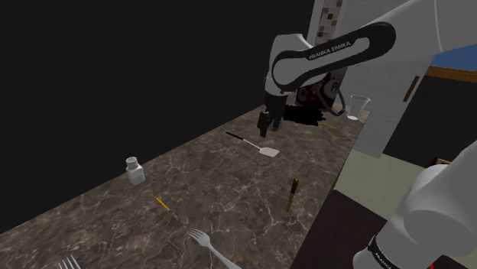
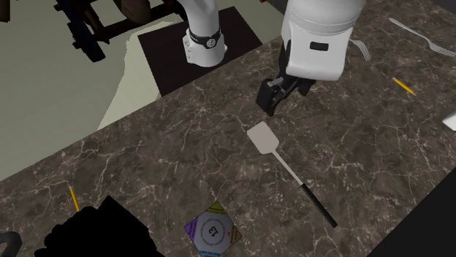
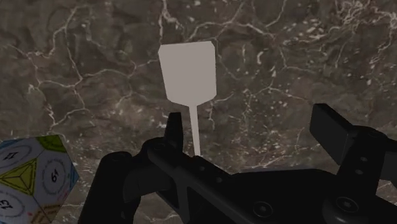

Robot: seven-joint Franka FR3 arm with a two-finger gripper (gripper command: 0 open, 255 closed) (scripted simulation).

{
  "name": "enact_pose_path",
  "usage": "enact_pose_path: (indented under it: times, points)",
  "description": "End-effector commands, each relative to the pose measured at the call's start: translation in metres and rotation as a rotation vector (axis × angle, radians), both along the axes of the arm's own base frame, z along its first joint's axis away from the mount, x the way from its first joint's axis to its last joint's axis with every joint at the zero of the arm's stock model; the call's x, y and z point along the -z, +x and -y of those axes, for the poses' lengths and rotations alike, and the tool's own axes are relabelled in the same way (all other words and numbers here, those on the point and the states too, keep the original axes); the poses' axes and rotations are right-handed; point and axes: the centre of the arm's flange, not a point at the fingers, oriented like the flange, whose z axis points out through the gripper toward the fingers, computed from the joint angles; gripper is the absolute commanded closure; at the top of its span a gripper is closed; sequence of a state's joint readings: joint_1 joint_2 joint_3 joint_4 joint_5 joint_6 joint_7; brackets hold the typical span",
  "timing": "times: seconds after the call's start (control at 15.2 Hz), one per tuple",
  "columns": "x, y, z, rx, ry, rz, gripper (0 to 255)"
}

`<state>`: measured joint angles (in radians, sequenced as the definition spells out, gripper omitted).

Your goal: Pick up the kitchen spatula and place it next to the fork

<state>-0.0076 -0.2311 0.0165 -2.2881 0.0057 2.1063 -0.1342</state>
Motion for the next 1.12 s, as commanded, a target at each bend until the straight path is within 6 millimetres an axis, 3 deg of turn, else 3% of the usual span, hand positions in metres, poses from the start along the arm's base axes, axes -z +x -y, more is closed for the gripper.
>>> enact_pose_path:
  times: [0.0,0.53,1.06]
  points:
    - [0.014,0.025,0.009,-0.001,0.001,0.004,0]
    - [0.069,0.113,0.024,-0.007,0.008,0.016,0]
    - [0.109,0.121,0.025,-0.007,0.008,0.016,0]
